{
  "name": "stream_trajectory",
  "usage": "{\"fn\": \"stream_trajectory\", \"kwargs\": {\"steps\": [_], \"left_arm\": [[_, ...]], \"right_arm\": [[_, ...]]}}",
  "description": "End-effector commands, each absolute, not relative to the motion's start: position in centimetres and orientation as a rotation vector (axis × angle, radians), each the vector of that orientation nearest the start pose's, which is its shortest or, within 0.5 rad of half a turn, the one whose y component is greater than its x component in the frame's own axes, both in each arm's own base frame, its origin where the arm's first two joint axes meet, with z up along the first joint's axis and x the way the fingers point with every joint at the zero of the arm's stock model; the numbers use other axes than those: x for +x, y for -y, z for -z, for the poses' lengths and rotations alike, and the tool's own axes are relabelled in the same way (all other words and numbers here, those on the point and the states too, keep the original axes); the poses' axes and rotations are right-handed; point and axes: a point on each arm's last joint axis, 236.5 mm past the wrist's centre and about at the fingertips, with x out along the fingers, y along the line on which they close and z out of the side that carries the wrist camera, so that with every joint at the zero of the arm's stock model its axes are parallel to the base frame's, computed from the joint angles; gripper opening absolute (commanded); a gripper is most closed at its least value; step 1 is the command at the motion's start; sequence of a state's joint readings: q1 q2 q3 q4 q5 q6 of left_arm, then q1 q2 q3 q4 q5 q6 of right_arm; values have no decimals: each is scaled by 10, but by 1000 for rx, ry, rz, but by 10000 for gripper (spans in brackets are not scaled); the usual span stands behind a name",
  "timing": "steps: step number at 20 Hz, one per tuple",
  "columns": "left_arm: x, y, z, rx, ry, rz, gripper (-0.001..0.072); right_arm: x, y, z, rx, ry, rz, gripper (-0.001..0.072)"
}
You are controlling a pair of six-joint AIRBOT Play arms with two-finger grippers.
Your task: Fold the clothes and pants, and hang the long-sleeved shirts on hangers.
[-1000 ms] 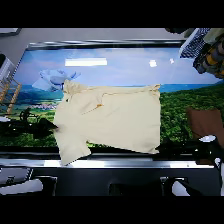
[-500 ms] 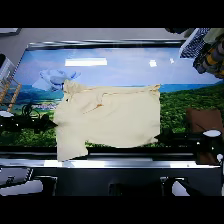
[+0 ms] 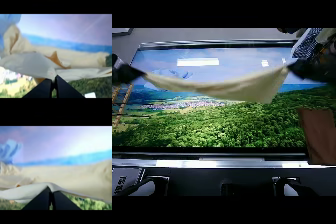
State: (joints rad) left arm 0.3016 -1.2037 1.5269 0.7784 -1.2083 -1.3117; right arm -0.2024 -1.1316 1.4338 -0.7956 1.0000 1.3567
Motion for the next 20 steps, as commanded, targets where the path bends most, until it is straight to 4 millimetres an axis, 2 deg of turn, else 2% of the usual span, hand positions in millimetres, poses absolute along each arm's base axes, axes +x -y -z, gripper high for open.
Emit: {"fn": "stream_trajectory", "kwargs": {"steps": [1,3,4,6,8,9,11,12,14,16,18,20], "left_arm": [[384,44,-418,-363,-295,378,14],[337,43,-476,-319,-158,314,14],[313,37,-495,-306,-105,256,14],[267,16,-517,-299,-18,106,14],[225,-4,-530,-291,55,-25,14],[206,-9,-537,-264,92,-65,14],[188,-12,-542,-244,125,-95,14],[188,-12,-539,-245,112,-95,14],[203,-14,-522,-258,39,-94,14],[234,-8,-494,-286,-66,-45,14],[277,5,-456,-317,-198,47,14],[332,14,-397,-403,-379,136,14]], "right_arm": [[417,-47,-430,419,-201,-332,30],[372,-58,-489,355,-80,-368,30],[344,-64,-514,325,-16,-380,30],[289,-68,-554,272,111,-373,30],[243,-62,-578,228,211,-312,30],[226,-54,-585,230,247,-268,30],[205,-36,-595,256,299,-182,30],[203,-30,-595,256,302,-155,30],[217,-26,-581,251,241,-135,30],[252,-24,-543,298,75,-129,30],[302,-20,-477,343,-190,-110,30],[352,-13,-396,372,-488,-86,30]]}}
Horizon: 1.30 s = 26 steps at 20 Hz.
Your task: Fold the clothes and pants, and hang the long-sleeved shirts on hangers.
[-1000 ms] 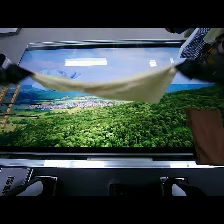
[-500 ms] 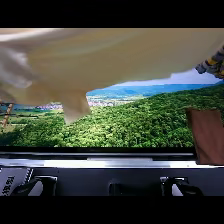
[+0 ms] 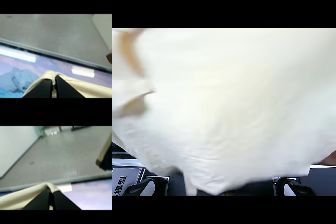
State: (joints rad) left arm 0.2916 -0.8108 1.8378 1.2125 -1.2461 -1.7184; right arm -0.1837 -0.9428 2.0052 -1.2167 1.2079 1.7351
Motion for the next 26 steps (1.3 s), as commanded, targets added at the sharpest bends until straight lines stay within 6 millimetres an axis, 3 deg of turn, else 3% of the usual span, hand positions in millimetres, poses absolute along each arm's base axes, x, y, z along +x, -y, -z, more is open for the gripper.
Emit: {"fn": "stream_trajectory", "kwargs": {"steps": [1,3,7,9,11,13,16,18,23,26], "left_arm": [[358,14,-363,-446,-469,157,14],[408,13,-284,-488,-661,169,14],[497,42,-140,-436,-893,246,15],[534,53,-75,-450,-939,231,15],[562,57,-25,-469,-951,201,15],[578,60,2,-468,-963,214,16],[575,61,14,-450,-1003,237,15],[557,63,19,-441,-1079,271,16],[504,70,36,-415,-1312,340,15],[478,62,45,-383,-1428,319,15]], "right_arm": [[374,-10,-357,385,-619,-76,30],[419,-3,-279,385,-848,-75,30],[494,12,-138,434,-1116,-47,30],[522,17,-79,467,-1176,-26,30],[550,24,-37,486,-1164,-5,30],[572,28,-12,504,-1126,4,30],[574,27,7,514,-1152,2,30],[561,24,13,507,-1213,-2,30],[504,20,27,467,-1461,-6,30],[484,18,39,466,-1550,-4,31]]}}
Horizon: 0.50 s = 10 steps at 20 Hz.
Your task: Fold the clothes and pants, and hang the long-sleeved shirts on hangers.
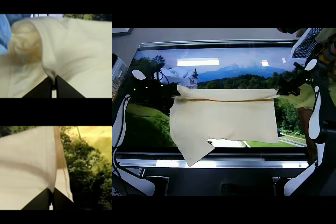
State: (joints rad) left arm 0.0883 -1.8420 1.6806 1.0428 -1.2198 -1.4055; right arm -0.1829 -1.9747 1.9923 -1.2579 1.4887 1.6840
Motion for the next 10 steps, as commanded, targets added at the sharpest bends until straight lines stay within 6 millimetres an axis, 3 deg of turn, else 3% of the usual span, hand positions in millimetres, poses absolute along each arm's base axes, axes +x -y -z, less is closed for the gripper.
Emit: {"fn": "stream_trajectory", "kwargs": {"steps": [1,5,10], "left_arm": [[472,56,49,-364,-1462,291,15],[457,40,57,-305,-1530,241,15],[456,42,66,-307,-1553,244,16]], "right_arm": [[476,17,44,471,-1584,-3,31],[454,14,57,480,-1675,1,31],[443,11,71,491,-1721,5,31]]}}
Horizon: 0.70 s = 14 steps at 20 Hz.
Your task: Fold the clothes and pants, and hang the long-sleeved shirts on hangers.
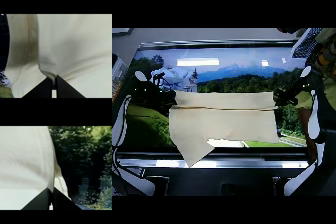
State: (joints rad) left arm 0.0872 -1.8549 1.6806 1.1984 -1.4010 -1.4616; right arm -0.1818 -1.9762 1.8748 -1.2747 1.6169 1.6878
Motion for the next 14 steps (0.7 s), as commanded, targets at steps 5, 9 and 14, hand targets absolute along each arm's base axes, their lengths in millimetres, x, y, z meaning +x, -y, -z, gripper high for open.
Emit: {"fn": "stream_trajectory", "kwargs": {"steps": [5,9,14], "left_arm": [[457,43,69,-313,-1554,243,348],[446,23,41,-300,-1551,223,610],[368,-24,12,-514,-1548,102,608]], "right_arm": [[435,6,76,507,-1750,-12,315],[426,0,47,427,-1731,-183,449],[414,39,2,508,-1515,-178,447]]}}
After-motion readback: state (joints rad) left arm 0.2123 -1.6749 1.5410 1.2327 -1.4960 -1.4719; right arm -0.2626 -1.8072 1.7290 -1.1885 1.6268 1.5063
